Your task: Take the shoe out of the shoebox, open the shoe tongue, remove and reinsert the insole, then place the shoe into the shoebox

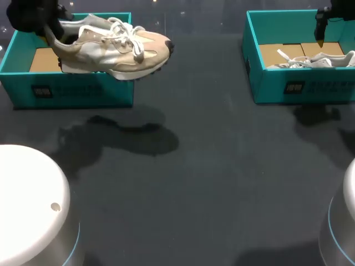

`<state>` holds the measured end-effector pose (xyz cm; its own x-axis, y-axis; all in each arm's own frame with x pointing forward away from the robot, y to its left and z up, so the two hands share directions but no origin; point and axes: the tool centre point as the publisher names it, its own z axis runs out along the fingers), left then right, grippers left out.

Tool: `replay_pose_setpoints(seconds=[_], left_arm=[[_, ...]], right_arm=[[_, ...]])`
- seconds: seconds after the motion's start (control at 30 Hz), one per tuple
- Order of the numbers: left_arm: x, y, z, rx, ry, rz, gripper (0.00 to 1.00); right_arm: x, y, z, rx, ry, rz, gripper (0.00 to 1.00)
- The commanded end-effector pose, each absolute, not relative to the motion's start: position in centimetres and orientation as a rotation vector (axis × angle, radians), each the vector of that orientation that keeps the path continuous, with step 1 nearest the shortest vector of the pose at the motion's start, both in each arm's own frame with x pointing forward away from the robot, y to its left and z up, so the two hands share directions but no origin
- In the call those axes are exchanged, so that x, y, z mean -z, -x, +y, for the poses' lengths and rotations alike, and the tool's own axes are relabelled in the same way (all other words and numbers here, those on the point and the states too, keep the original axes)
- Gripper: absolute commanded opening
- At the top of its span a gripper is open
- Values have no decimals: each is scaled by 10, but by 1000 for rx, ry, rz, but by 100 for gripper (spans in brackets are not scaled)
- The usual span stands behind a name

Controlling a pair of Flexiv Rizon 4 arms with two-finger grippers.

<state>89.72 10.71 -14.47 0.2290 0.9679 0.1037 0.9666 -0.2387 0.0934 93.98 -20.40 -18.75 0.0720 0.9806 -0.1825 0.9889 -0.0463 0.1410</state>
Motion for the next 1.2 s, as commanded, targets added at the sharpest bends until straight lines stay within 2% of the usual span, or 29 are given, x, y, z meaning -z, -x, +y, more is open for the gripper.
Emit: replay_pose_setpoints(seconds=[0.03,0.7,1.2], left_arm=[[153,-872,85,-275,-2465,1943,0],[199,-796,-5,-339,-2495,2083,0],[199,-796,-5,-339,-2495,2083,0]], right_arm=[[188,-939,-204,53,-2119,1996,100],[188,-939,-204,53,-2119,1996,100],[188,-939,-204,53,-2119,1996,100]])
